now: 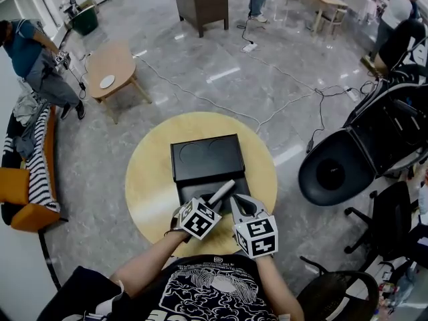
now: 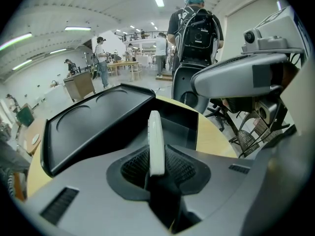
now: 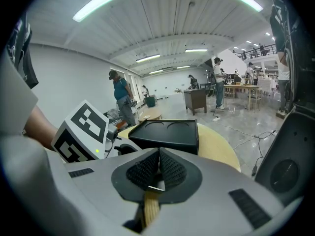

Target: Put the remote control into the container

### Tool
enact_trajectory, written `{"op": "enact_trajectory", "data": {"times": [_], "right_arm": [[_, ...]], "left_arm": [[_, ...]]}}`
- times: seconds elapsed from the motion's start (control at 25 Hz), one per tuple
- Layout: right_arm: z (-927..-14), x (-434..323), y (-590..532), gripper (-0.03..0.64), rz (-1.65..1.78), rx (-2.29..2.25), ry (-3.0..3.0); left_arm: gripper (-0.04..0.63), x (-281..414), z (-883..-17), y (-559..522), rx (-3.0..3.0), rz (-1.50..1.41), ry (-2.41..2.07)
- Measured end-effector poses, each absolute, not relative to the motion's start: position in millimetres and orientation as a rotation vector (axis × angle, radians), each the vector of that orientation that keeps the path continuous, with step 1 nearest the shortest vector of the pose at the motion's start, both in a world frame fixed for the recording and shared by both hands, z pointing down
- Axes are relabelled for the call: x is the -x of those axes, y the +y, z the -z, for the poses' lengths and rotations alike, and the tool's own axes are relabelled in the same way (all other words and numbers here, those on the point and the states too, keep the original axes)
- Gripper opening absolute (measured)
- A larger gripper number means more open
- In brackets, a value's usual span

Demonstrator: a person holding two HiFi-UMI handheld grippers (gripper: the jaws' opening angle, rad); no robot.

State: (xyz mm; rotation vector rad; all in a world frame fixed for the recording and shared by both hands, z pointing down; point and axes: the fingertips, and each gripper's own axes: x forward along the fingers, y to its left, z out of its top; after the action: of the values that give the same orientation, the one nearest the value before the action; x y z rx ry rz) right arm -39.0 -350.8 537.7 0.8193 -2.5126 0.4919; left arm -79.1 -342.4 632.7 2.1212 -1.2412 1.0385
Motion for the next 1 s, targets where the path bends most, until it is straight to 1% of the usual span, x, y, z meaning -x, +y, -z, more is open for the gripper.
{"op": "enact_trajectory", "data": {"times": [0.56, 0.8, 1.0], "right_arm": [[-533, 43, -348, 0.023, -0.492, -0.817, -2.516], [-533, 46, -342, 0.023, -0.489, -0.827, -2.511], [-531, 46, -334, 0.023, -0.490, -0.831, -2.512]], "left_arm": [[0.103, 83, -627, -342, -2.119, -1.022, -1.219], [0.123, 83, -622, -338, -2.141, -0.989, -1.205], [0.124, 84, -612, -332, -2.156, -0.961, -1.223]]}}
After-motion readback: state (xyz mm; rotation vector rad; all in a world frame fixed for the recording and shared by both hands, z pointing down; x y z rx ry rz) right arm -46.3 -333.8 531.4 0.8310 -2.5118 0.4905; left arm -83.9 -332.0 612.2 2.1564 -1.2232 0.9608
